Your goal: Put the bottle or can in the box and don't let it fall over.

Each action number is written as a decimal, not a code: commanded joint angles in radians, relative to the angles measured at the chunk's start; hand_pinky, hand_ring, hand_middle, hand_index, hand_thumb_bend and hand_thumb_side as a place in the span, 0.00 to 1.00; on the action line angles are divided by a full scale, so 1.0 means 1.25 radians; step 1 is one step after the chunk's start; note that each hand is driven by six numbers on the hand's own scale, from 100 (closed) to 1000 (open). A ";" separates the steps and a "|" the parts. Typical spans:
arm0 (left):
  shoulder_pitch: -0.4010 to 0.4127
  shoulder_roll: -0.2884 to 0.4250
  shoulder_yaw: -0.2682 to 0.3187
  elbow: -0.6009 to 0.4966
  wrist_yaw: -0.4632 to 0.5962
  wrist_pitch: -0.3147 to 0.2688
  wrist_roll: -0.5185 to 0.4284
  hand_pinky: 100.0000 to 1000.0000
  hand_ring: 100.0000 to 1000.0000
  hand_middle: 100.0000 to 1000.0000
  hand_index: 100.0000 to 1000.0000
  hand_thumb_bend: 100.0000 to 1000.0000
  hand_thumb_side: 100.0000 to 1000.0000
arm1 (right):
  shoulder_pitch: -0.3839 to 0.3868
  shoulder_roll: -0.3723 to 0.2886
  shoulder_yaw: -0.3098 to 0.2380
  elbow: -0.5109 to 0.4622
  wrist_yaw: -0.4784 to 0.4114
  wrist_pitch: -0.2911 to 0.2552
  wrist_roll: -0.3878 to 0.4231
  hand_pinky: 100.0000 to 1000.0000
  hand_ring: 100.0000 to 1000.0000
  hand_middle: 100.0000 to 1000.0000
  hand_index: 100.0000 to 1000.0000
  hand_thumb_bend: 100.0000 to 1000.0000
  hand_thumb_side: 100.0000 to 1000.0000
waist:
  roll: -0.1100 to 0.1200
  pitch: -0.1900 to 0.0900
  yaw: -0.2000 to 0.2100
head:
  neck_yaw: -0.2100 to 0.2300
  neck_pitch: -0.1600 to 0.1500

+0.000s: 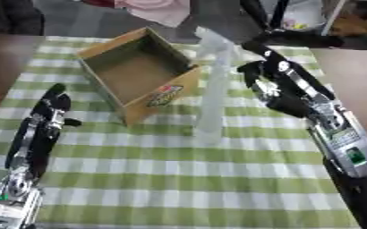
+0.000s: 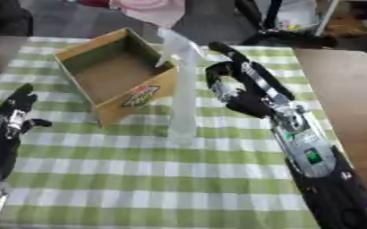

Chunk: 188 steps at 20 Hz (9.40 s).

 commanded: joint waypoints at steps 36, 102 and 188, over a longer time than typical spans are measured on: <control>-0.013 0.003 -0.001 -0.016 0.004 -0.003 -0.010 0.58 1.00 1.00 0.94 0.17 0.77 | -0.021 0.018 0.034 -0.008 0.006 -0.015 0.042 0.83 0.79 0.98 1.00 0.00 0.58 | 0.011 -0.005 0.003 | -0.005 -0.002; -0.022 -0.003 -0.001 -0.014 0.009 -0.006 -0.028 0.57 1.00 1.00 0.94 0.16 0.78 | -0.102 0.121 -0.008 0.390 0.259 -0.039 -0.066 0.82 0.78 0.93 0.38 0.00 0.00 | 0.019 0.007 0.029 | -0.020 -0.008; -0.040 0.017 -0.022 0.006 0.020 -0.012 -0.076 0.57 1.00 1.00 0.94 0.17 0.79 | 0.253 -0.101 -0.217 -0.185 -0.119 0.010 -0.117 0.85 0.81 1.00 1.00 0.00 0.56 | -0.038 0.012 0.023 | -0.055 -0.052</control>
